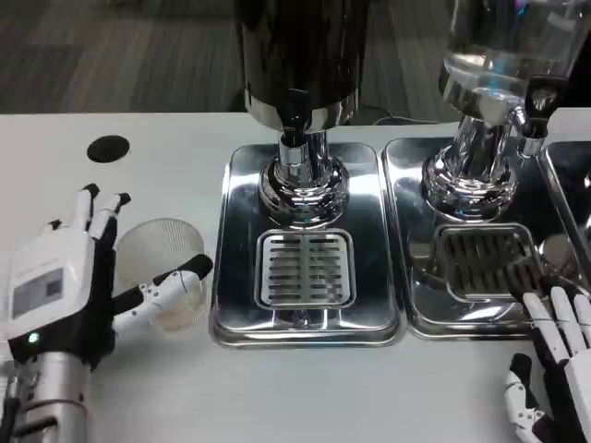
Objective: Grasp the cup under the faucet to collect the drink, then remove the cup.
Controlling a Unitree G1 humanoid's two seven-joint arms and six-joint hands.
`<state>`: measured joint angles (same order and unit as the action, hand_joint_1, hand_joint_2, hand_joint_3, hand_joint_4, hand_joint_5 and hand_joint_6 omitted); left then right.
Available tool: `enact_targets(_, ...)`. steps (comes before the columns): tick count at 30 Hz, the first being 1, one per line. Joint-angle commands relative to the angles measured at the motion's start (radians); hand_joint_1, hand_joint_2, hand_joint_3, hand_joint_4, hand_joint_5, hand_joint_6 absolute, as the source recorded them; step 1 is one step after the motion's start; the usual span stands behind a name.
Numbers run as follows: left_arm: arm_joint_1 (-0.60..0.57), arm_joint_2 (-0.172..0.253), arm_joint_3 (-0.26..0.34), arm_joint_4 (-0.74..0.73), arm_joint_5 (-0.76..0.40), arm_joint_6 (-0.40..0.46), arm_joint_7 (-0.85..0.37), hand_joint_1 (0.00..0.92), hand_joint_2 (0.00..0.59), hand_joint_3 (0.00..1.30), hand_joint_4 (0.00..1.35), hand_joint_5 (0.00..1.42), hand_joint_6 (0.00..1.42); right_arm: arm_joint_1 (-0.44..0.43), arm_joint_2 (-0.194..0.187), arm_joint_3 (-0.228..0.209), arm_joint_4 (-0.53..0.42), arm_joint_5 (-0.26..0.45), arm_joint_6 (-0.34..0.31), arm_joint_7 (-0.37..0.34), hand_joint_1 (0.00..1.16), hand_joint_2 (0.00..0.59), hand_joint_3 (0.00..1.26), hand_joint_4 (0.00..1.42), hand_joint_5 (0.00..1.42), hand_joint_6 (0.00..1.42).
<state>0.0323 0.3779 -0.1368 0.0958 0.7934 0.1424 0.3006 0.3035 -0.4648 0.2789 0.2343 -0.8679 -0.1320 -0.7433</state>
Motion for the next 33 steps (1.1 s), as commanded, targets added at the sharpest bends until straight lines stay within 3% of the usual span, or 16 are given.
enact_targets(1, -0.027, -0.014, -0.029, 0.068, -0.007, 0.001, -0.001, 0.0, 0.017, 0.17, 0.0, 0.15, 0.11, 0.011, 0.002, -0.002, -0.001, -0.004, 0.001, -0.003, 0.16, 0.586, 0.12, 0.0, 0.0, 0.0)
enact_targets(7, -0.037, -0.011, -0.052, 0.093, -0.003, 0.014, -0.004, 0.003, 0.023, 0.16, 0.0, 0.18, 0.15, 0.012, -0.011, 0.006, -0.01, -0.036, -0.001, -0.013, 0.16, 0.586, 0.13, 0.0, 0.0, 0.0)
enact_targets(11, -0.028, -0.016, -0.056, 0.088, -0.006, 0.007, 0.012, 0.081, 0.049, 0.17, 0.07, 0.27, 0.27, 0.007, -0.007, 0.005, -0.006, -0.036, -0.006, -0.009, 0.16, 0.586, 0.14, 0.0, 0.0, 0.0)
enact_targets(13, -0.029, -0.016, -0.055, 0.086, -0.011, 0.001, 0.017, 0.141, 0.066, 0.2, 0.16, 0.4, 0.41, 0.006, -0.005, 0.007, 0.0, -0.036, -0.008, -0.01, 0.16, 0.586, 0.14, 0.0, 0.0, 0.0)
enact_targets(14, -0.03, -0.016, -0.054, 0.084, -0.015, -0.002, 0.018, 0.191, 0.078, 0.28, 0.25, 0.53, 0.59, 0.007, -0.005, 0.007, 0.003, -0.034, -0.01, -0.012, 0.16, 0.586, 0.14, 0.0, 0.0, 0.0)
enact_targets(17, -0.031, -0.017, -0.052, 0.079, -0.019, -0.004, 0.021, 0.322, 0.103, 0.45, 0.43, 0.75, 0.99, 0.008, -0.006, 0.001, 0.018, -0.022, -0.02, -0.016, 0.16, 0.586, 0.15, 0.0, 0.0, 0.01)
enact_targets(21, -0.031, -0.023, -0.063, 0.071, 0.012, 0.015, 0.054, 0.466, 0.102, 0.64, 0.62, 0.91, 1.24, 0.006, -0.005, 0.001, 0.038, -0.014, -0.031, -0.019, 0.16, 0.586, 0.16, 0.0, 0.0, 0.04)
enact_targets(33, -0.035, -0.056, -0.055, 0.084, -0.004, 0.027, 0.123, 0.597, 0.057, 0.74, 0.73, 0.97, 1.34, 0.003, -0.003, 0.001, 0.048, 0.002, -0.039, -0.01, 0.16, 0.582, 0.17, 0.0, 0.0, 0.06)
